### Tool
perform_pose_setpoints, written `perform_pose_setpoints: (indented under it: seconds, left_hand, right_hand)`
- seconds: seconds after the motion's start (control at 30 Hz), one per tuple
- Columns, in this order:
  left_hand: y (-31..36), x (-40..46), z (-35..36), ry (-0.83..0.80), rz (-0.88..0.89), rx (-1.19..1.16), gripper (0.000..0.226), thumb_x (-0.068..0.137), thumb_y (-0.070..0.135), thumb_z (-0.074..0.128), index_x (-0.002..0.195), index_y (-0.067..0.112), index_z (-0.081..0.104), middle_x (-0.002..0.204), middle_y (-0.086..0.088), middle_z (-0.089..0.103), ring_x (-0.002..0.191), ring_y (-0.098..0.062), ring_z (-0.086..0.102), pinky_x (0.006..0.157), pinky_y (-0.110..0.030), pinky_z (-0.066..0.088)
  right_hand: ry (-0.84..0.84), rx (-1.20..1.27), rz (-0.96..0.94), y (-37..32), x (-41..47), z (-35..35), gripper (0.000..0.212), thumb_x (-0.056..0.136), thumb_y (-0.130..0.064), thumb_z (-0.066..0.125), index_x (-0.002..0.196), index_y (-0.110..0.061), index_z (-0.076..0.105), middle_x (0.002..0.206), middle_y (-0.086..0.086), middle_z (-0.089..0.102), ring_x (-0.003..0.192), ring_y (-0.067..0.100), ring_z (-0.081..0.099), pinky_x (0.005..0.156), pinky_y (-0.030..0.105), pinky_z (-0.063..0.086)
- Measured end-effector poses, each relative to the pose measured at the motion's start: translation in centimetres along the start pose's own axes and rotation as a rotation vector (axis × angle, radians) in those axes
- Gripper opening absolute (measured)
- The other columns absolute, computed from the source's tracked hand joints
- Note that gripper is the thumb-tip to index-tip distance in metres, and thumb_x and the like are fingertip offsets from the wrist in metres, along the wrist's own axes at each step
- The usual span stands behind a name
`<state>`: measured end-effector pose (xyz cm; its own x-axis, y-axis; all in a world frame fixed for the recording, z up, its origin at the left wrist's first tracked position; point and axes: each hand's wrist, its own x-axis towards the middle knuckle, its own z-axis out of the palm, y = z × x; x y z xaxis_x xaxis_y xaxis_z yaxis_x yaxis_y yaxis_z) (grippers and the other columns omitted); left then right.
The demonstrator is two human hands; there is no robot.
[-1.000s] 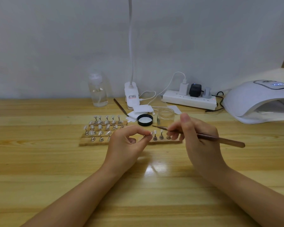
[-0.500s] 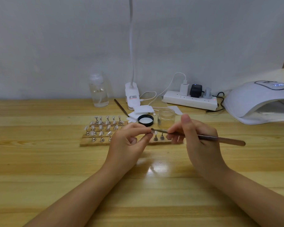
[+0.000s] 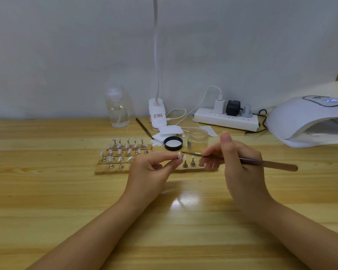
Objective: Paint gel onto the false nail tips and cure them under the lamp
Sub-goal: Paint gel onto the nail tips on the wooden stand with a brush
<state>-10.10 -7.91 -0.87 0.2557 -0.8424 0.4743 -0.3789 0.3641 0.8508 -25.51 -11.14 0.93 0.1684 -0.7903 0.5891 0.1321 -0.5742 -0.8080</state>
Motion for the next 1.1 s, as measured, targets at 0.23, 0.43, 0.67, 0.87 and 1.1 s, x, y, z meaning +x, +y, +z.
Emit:
perform_pose_setpoints:
  seconds: [0.23,0.43,0.67,0.87,1.1]
  left_hand:
    - [0.2,0.04,-0.12,0.001,-0.017,-0.004,0.017,0.071,0.013,0.072,0.08,0.028,0.072,0.075,0.019,0.07,0.069,-0.032,0.065,0.066,-0.042,0.054]
    - [0.27,0.04,-0.2,-0.009,-0.004,-0.001,0.014,0.068,0.026,0.068,0.079,0.033,0.07,0.076,0.024,0.069,0.07,-0.04,0.062,0.067,-0.043,0.054]
    - [-0.06,0.01,-0.21,-0.007,0.004,0.017,0.017,0.073,0.013,0.071,0.085,0.024,0.072,0.079,0.018,0.069,0.069,-0.029,0.065,0.066,-0.038,0.055]
    - [-0.09,0.03,-0.2,-0.017,0.016,-0.007,0.017,0.074,0.01,0.069,0.086,0.022,0.071,0.079,0.012,0.071,0.068,-0.017,0.066,0.063,-0.036,0.056]
    - [0.2,0.14,-0.03,-0.003,0.022,-0.001,0.02,0.076,0.01,0.068,0.079,0.03,0.071,0.078,0.018,0.069,0.063,-0.045,0.055,0.056,-0.055,0.046]
  right_hand:
    - [-0.012,0.031,0.026,-0.06,-0.05,0.18,0.042,0.089,-0.035,0.041,0.061,-0.017,0.066,0.053,0.001,0.064,0.047,0.008,0.059,0.048,0.014,0.046]
    - [-0.023,0.034,0.048,-0.03,-0.06,0.14,0.043,0.087,-0.039,0.042,0.06,-0.017,0.066,0.053,0.004,0.064,0.047,0.01,0.06,0.047,0.016,0.047]
    - [-0.057,0.012,0.041,-0.02,-0.08,0.24,0.04,0.088,-0.035,0.044,0.06,-0.018,0.066,0.053,0.001,0.064,0.047,0.008,0.059,0.048,0.014,0.046]
    - [-0.047,-0.023,0.0,0.11,0.0,0.18,0.037,0.089,-0.037,0.048,0.065,-0.017,0.067,0.06,0.002,0.066,0.053,0.008,0.061,0.052,0.014,0.047]
    - [-0.071,-0.079,-0.07,0.44,0.07,0.02,0.038,0.087,-0.04,0.041,0.069,-0.018,0.067,0.064,0.0,0.066,0.056,0.007,0.061,0.054,0.013,0.045]
